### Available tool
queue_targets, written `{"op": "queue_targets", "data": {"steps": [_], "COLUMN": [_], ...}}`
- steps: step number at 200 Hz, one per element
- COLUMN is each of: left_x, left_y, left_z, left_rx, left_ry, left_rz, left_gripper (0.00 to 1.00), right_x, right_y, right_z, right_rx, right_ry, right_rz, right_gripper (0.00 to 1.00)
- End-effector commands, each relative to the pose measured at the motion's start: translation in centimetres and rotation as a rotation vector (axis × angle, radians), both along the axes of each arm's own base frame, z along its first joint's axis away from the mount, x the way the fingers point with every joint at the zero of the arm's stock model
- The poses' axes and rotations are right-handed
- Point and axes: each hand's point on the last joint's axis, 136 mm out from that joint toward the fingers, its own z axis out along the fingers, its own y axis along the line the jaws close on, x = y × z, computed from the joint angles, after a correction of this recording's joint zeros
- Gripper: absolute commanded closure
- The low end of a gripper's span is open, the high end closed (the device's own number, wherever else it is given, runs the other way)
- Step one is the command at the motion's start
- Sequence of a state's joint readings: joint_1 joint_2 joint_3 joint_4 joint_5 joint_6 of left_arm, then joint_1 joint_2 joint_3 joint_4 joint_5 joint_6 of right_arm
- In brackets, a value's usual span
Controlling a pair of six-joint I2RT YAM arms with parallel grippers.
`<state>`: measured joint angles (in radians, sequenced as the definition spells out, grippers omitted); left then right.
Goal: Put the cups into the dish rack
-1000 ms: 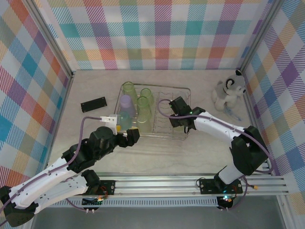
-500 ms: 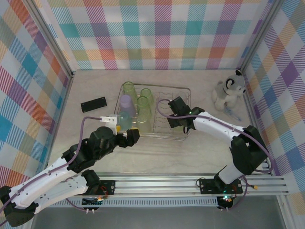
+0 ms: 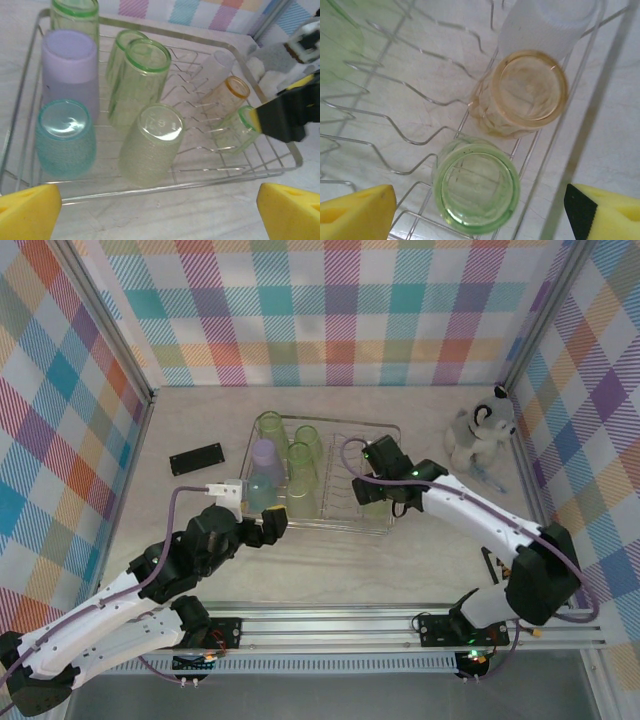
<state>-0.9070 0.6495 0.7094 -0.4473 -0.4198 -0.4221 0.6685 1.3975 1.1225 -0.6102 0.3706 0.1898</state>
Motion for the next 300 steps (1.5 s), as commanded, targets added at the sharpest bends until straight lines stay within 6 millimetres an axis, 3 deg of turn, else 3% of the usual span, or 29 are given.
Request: {"op": "queue_targets", "data": {"steps": [1,39,54,72,101,128,152,167,190,216,232,268,300], "left_x": [0.9,2.4,3.5,5.1,7.3,9.0,9.8,10.2,10.6,11.0,11.2,11.7,12.5], "left_y": [2.1,3.9,5.8,8.3,13.4,18.0,21.4,22.9,24.1,24.2,24.1,23.7,23.2], "left_z": [2.7,5.6,6.1,7.1,6.2,3.2,0.3,-1.8,-4.7,-7.7,-9.2,-11.9,-12.9], "left_rx": [0.075,0.306,0.423,0.418,0.308,0.189,0.132,0.127,0.131,0.093,0.098,0.104,0.111], "left_ry": [-0.118,-0.302,-0.338,-0.337,-0.287,-0.221,-0.163,-0.119,-0.071,-0.015,0.002,0.022,0.032], "left_rz": [0.072,0.133,0.232,0.347,0.542,0.707,0.814,0.850,0.879,0.857,0.846,0.814,0.769], "left_gripper": [0.00,0.00,0.00,0.00,0.00,0.00,0.00,0.00,0.00,0.00,0.00,0.00,0.00], "right_x": [-0.2,-0.7,-1.2,-1.8,-2.8,-2.9,-1.9,-1.2,-0.3,0.8,1.4,2.1,3.5], "right_y": [-0.9,-4.9,-7.0,-9.7,-13.9,-16.1,-18.2,-21.1,-24.8,-26.9,-27.4,-26.5,-25.6], "right_z": [4.3,8.7,9.7,10.2,10.5,10.4,8.8,7.3,4.7,1.0,-1.4,-6.3,-6.0], "right_rx": [0.028,0.013,0.034,0.050,0.052,0.046,0.036,0.080,0.186,0.256,0.264,0.337,0.384], "right_ry": [-0.095,-0.333,-0.422,-0.506,-0.637,-0.753,-0.751,-0.689,-0.620,-0.549,-0.492,-0.452,-0.468], "right_rz": [-0.004,-0.029,-0.057,-0.105,-0.200,-0.222,-0.278,-0.425,-0.605,-0.691,-0.715,-0.701,-0.636], "right_gripper": [0.09,0.00,0.01,0.01,0.01,0.01,0.01,0.01,0.01,0.01,0.01,0.01,0.01]}}
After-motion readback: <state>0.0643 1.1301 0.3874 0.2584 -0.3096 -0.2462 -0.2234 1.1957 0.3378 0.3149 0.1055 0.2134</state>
